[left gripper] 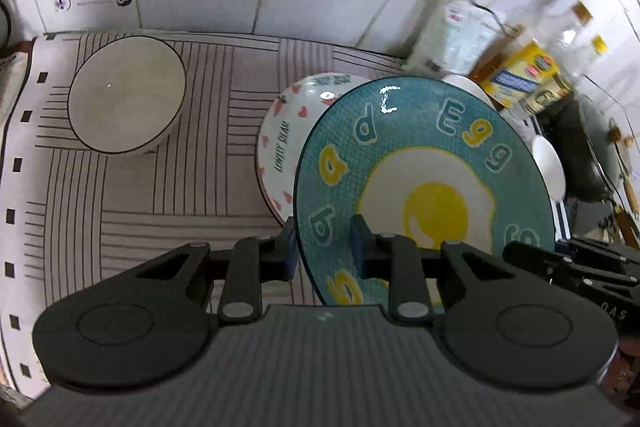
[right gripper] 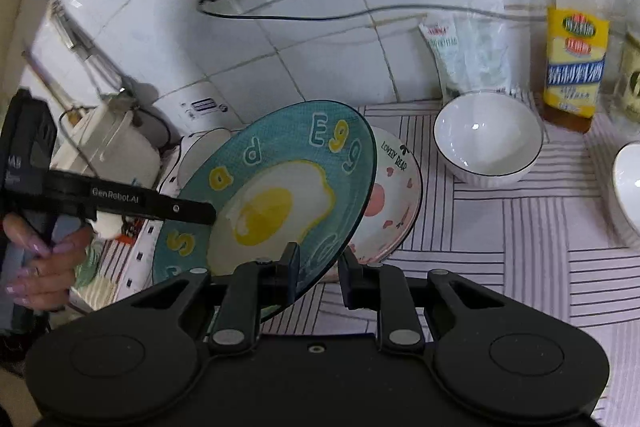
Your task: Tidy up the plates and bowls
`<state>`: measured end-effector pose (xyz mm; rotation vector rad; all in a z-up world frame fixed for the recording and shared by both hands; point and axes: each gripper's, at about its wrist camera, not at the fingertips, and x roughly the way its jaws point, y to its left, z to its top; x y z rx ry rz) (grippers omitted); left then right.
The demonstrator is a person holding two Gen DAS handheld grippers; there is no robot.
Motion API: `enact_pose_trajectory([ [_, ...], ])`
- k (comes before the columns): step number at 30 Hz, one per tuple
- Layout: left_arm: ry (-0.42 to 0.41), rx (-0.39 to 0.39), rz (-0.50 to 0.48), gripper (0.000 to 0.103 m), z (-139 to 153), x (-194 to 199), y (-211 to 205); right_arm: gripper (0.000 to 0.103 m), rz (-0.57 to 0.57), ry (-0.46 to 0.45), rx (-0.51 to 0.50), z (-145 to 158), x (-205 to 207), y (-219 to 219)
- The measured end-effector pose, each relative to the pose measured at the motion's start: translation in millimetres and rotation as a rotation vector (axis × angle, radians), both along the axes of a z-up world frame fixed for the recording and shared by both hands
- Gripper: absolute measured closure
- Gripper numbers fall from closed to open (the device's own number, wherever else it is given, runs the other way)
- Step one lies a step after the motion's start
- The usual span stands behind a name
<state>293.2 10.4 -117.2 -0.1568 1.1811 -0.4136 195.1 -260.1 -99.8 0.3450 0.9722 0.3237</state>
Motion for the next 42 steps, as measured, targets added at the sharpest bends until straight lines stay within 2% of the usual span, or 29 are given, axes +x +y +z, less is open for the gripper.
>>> enact_pose_trajectory([
  [6,0.041,0.034,-0.042,0.079,-23.4,28.5,-6.0,0.078,-0.069,0.058,0.011,-25.3,25.8,1.8],
  [12,0.072,0.058,-0.043,0.079,-42.2,48.2,-4.6,0.078,-0.092,0.102,0.013,-45.7,47.1,5.6],
  [18,0.093,0.109,-0.038,0.079,-54.2,64.5,-10.0,0.078,-0.100,0.147,0.011,-55.7,60.7,9.5],
  [27,0.134,0.123,-0.052,0.078,-67.1,80.8,-13.9,0.077,-0.113,0.185,-0.008,-64.8,72.7,14.2],
  [30,0.144,0.123,-0.054,0.078,-68.7,80.6,-17.2,0.075,-0.113,0.193,-0.048,-63.5,75.1,15.9],
  [34,0.162,0.144,-0.046,0.078,-73.4,77.3,-19.4,0.068,-0.073,0.190,-0.189,-60.3,79.9,38.5],
  [38,0.143,0.162,-0.045,0.079,-74.9,68.1,-23.4,0.058,-0.089,0.163,-0.281,-58.4,79.8,52.4],
  [42,0.131,0.180,-0.047,0.081,-72.6,65.9,-27.4,0.054,-0.095,0.119,-0.339,-59.7,77.8,60.3],
])
